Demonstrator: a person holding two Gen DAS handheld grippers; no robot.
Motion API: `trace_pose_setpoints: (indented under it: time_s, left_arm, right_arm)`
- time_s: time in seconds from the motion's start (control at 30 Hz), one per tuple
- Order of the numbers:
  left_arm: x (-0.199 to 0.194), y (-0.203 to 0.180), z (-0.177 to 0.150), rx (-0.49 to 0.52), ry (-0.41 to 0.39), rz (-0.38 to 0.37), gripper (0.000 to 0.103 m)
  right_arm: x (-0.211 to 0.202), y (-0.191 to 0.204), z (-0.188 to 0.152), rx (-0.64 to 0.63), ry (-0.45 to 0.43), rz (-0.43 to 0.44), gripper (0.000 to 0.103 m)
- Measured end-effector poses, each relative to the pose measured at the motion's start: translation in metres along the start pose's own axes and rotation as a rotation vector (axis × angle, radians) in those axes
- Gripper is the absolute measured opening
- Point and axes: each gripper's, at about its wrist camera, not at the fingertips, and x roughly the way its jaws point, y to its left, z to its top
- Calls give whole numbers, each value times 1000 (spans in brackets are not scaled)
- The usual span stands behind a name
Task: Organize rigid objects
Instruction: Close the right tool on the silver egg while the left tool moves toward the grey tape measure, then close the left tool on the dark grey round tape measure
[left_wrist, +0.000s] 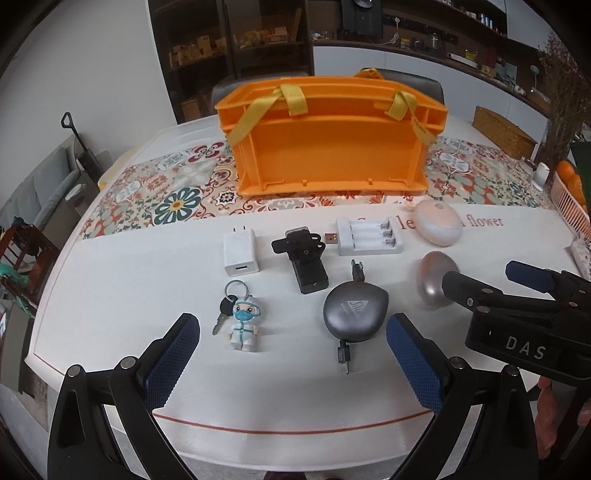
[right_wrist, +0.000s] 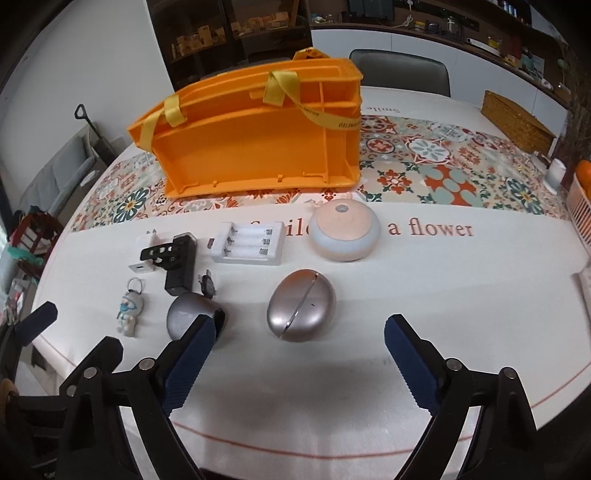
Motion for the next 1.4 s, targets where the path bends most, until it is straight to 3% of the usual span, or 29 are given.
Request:
trace_pose_setpoints:
  time_s: [0.8,1.1,1.17,1.4]
  left_arm:
    - [48,-18,-12,47,5,-17,103]
    - [51,-20,-10,45,-7,-18,103]
    - [52,-20,-10,46,-9,-17,103]
    - [50,-21,-12,39,-14,-28,103]
  right_arm:
    - [62,-2,-3,18,-40,-87,75]
    - [67,-2,-5,28,-69,-73,66]
    - [67,-2,-5,27,-78,-74,60]
    - [63,-7,-8,32,-79,-54,60]
